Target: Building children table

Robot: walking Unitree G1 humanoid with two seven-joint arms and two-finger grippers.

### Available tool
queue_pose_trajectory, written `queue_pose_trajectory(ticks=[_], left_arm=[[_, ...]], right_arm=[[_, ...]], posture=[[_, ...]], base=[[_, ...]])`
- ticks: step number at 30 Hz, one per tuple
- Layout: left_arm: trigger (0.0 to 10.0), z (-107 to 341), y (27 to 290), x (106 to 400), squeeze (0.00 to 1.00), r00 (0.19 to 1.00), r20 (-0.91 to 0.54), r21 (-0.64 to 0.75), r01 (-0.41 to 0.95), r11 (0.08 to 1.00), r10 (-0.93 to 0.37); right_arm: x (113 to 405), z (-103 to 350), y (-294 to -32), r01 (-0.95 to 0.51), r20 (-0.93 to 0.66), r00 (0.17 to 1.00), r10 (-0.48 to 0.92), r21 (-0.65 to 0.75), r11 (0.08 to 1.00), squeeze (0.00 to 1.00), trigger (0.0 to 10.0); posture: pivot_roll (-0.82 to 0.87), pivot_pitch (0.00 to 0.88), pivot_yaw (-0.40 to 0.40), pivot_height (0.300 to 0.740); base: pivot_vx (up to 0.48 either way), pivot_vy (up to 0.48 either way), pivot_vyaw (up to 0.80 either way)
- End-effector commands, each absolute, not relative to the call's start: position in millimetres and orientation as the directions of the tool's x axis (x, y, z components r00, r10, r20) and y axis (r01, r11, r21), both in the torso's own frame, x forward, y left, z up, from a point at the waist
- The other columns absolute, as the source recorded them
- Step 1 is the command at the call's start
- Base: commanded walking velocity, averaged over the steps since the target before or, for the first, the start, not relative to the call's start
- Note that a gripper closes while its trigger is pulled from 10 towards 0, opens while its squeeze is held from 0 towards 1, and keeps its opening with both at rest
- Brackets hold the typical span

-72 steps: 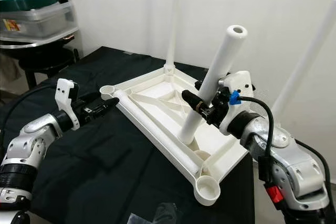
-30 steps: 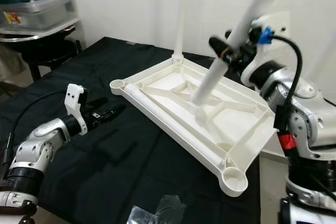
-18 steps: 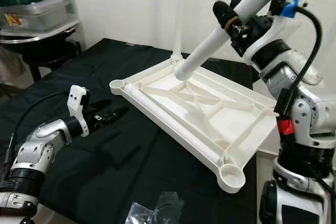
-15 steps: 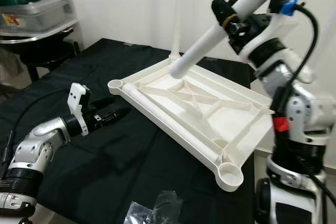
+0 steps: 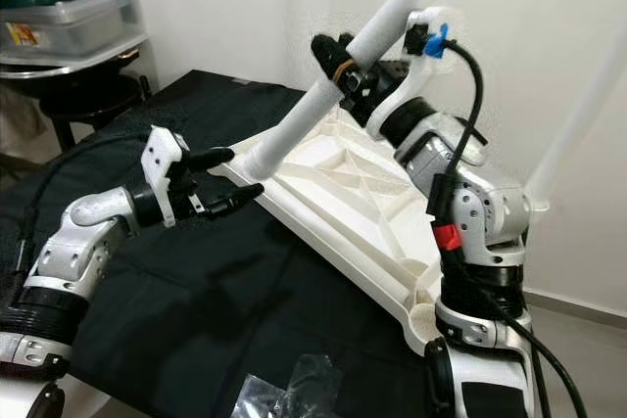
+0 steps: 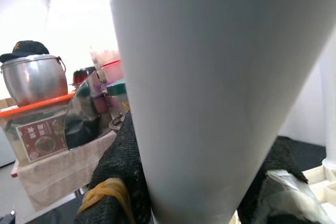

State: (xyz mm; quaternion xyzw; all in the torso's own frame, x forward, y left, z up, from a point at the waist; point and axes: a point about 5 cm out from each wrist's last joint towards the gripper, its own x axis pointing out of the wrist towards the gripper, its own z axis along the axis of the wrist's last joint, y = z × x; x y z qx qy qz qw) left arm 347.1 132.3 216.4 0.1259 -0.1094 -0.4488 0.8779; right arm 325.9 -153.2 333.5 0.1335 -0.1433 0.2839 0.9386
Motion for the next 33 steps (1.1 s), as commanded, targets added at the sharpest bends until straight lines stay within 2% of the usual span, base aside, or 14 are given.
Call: queue_pose_trajectory(ticks=[1, 8, 14, 16, 19, 23, 29, 33], left_arm=[[10.0, 211, 132, 347, 0.0, 0.554, 0.026, 0.343, 0.777, 0.528, -0.832], [10.0, 204, 131, 347, 0.0, 0.529, -0.025, 0.372, 0.792, 0.484, -0.848], [10.0, 198, 131, 353, 0.0, 0.563, -0.06, 0.423, 0.762, 0.49, -0.824], [10.0, 199, 134, 356, 0.0, 0.597, -0.057, 0.455, 0.729, 0.512, -0.8], [10.0, 201, 136, 358, 0.0, 0.616, -0.047, 0.459, 0.712, 0.531, -0.786], [10.0, 211, 155, 362, 0.0, 0.685, -0.003, 0.465, 0.645, 0.606, -0.728], [10.0, 214, 174, 360, 0.0, 0.721, 0.016, 0.446, 0.615, 0.65, -0.693], [10.0, 209, 175, 360, 0.0, 0.723, 0.009, 0.442, 0.617, 0.651, -0.691]], right_arm=[[326, 336, -145, -0.6, 0.343, 0.779, 0.526, 0.161, 0.784, 0.0, 10.0], [323, 343, -140, -0.623, 0.352, 0.759, 0.548, 0.147, 0.768, 0.0, 10.0], [313, 343, -130, -0.685, 0.347, 0.708, 0.615, 0.128, 0.717, 0.0, 10.0], [305, 341, -123, -0.733, 0.326, 0.662, 0.675, 0.09, 0.675, 0.0, 10.0], [303, 340, -122, -0.742, 0.316, 0.652, 0.689, 0.077, 0.666, 0.0, 10.0], [306, 336, -125, -0.725, 0.277, 0.669, 0.69, 0.04, 0.687, 0.0, 10.0], [310, 334, -132, -0.696, 0.26, 0.701, 0.664, 0.046, 0.716, 0.0, 10.0], [309, 336, -130, -0.702, 0.269, 0.695, 0.667, 0.05, 0.71, 0.0, 10.0]], posture=[[0.01, 0.0, -0.021, 0.74], [0.0, 0.0, -0.007, 0.74], [0.0, 0.0, 0.001, 0.74], [0.0, 0.0, -0.003, 0.74], [0.0, 0.0, -0.006, 0.74], [0.0, 0.0, -0.007, 0.74], [0.01, 0.0, -0.014, 0.74], [0.01, 0.0, -0.014, 0.74]], base=[[0.0, 0.0, 0.0], [0.0, 0.0, 0.0], [0.0, 0.0, 0.0], [0.0, 0.0, 0.0], [0.0, 0.0, 0.0], [0.0, 0.0, 0.0], [0.0, 0.0, 0.0], [0.0, 0.0, 0.0]])
